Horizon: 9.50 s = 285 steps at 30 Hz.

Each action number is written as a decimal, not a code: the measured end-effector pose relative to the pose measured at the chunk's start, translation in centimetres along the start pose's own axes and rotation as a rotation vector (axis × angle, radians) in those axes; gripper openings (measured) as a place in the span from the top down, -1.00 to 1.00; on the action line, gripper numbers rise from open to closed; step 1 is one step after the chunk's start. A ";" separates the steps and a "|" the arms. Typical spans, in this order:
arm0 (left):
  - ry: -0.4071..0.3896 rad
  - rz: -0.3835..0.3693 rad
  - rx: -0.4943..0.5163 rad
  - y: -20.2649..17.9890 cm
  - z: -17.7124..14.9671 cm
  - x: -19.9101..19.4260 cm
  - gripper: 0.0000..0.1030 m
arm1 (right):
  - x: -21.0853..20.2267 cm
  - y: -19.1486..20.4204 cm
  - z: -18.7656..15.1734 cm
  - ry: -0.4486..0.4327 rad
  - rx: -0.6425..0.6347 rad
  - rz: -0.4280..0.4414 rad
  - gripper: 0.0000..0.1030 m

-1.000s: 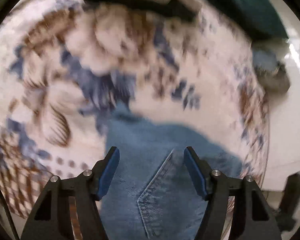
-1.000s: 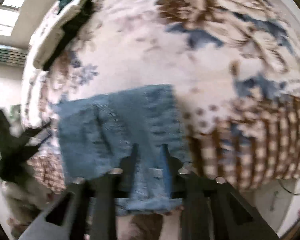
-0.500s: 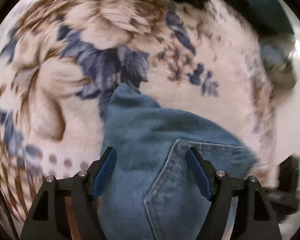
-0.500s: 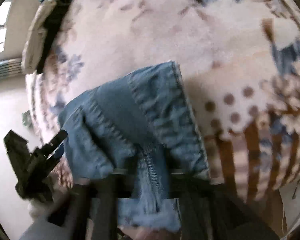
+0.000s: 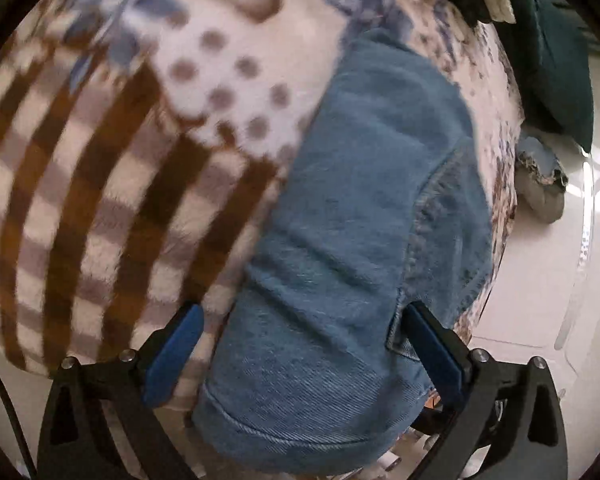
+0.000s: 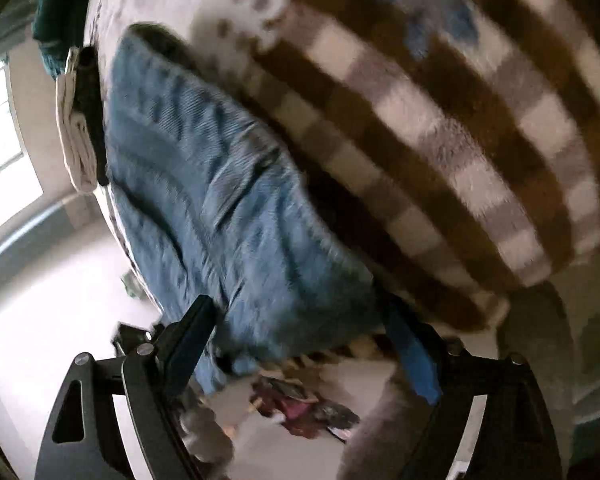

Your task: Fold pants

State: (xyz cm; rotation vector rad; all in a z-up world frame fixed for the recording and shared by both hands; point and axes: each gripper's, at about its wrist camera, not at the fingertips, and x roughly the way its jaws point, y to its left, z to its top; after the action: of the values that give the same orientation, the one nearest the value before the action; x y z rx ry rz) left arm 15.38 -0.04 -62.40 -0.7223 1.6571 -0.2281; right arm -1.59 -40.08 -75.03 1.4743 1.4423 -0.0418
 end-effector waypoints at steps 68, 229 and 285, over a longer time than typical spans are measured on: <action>-0.413 -0.241 0.394 -21.1 31.7 -19.0 0.40 | 2.9 49.6 13.8 -0.325 -0.506 0.327 -0.03; -0.923 0.559 0.580 -29.9 -4.4 -46.0 -1.00 | -24.5 61.9 -41.2 -0.886 -1.067 -0.545 -1.00; -0.920 0.538 0.582 -29.7 -4.4 -47.3 -1.00 | -25.8 63.6 -40.4 -0.881 -1.104 -0.547 -1.00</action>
State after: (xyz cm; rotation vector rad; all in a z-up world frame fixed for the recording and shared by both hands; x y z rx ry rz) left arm 23.44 2.60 -7.03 0.1006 0.7744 0.0258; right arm 15.10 -16.53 -0.79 0.0671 0.8064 -0.1743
